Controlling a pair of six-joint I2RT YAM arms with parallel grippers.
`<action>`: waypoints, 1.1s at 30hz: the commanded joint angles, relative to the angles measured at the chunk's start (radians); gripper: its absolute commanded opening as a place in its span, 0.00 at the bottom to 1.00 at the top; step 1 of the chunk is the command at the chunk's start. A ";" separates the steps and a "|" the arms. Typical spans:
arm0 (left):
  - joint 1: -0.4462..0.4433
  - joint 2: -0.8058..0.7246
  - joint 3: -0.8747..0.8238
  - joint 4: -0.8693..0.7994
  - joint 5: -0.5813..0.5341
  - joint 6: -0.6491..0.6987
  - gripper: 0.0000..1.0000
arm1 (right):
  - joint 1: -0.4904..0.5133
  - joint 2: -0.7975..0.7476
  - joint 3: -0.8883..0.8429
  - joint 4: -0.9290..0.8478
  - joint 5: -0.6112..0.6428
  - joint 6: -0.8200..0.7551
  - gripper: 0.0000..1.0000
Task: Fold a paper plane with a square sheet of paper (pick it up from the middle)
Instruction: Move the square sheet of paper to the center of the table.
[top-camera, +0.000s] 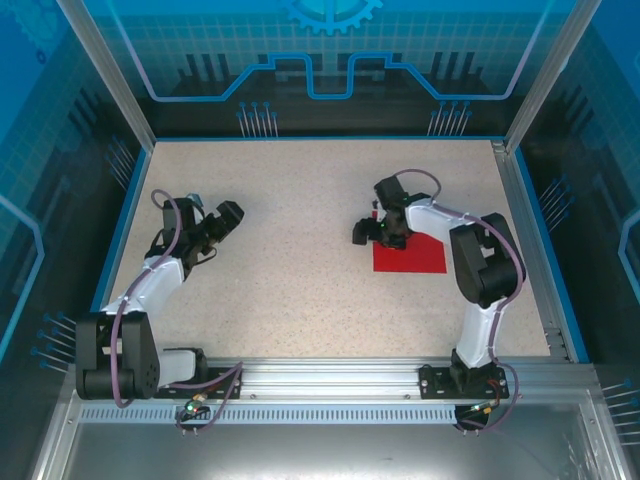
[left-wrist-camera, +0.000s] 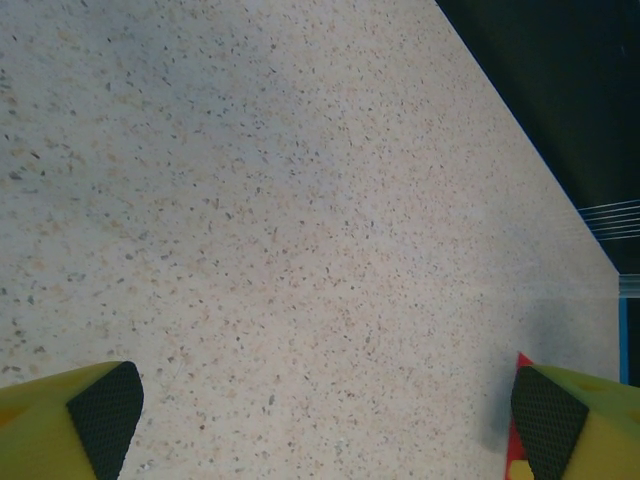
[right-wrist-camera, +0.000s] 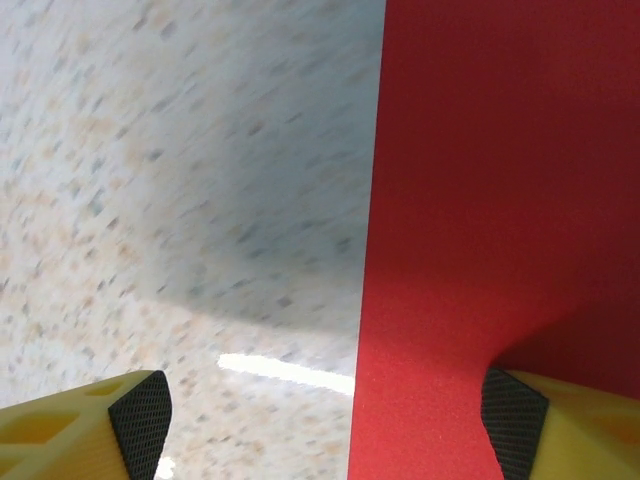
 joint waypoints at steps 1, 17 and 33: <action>0.011 0.024 0.011 0.021 0.073 -0.024 0.99 | 0.090 0.042 0.010 -0.095 -0.030 -0.024 0.85; -0.094 0.189 0.053 0.126 0.304 0.013 0.99 | -0.008 -0.069 0.043 -0.068 -0.008 0.040 0.84; -0.200 0.228 0.059 0.132 0.274 0.039 0.99 | 0.033 -0.101 -0.243 0.102 0.039 0.448 0.84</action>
